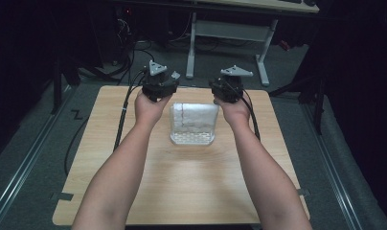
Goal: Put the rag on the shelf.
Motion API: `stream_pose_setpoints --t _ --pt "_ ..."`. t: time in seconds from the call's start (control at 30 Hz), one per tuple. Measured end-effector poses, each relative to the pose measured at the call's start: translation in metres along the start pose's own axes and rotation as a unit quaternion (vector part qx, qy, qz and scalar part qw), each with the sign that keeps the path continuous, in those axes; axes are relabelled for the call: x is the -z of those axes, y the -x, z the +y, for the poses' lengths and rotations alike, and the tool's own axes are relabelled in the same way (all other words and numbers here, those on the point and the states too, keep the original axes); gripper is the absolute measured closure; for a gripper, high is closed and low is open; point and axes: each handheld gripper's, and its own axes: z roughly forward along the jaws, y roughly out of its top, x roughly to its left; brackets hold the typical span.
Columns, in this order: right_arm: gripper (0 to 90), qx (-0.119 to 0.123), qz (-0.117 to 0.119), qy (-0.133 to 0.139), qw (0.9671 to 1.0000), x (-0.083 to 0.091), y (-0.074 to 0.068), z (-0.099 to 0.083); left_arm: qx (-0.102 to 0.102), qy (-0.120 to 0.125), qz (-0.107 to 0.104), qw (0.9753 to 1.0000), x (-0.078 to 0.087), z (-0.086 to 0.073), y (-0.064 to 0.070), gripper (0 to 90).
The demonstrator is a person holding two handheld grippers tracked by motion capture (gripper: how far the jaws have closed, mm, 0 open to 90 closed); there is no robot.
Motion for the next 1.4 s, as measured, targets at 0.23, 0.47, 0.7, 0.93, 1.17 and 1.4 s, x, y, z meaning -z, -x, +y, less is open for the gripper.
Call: stream_pose_setpoints --t 0.23,0.47,0.7,0.93,1.17,1.4 --pt "61.2 0.002 0.014 0.006 0.9999 0.022 -0.001 -0.015 0.017 -0.005 -0.010 0.9998 0.017 -0.019 -0.007 50.3" --pt "58.8 0.022 0.011 0.014 0.9996 0.054 -0.004 -0.036 0.010 -0.008 -0.013 0.9998 0.048 -0.046 -0.010 49.3" --pt "55.4 0.041 0.006 0.005 0.9991 0.081 -0.001 -0.067 -0.005 -0.019 0.001 0.9998 0.081 -0.090 -0.012 49.9" --pt "58.0 0.042 0.008 -0.019 0.9989 0.097 -0.004 -0.110 0.016 -0.056 -0.021 0.9981 0.094 -0.142 -0.012 53.2" --pt "57.5 0.027 0.024 -0.062 0.9974 0.100 -0.011 -0.154 0.001 -0.114 -0.040 0.9927 0.114 -0.190 0.002 55.0" --pt "59.0 -0.010 0.030 -0.077 0.9965 0.117 -0.030 -0.208 0.050 -0.125 -0.035 0.9903 0.144 -0.228 0.020 54.6"
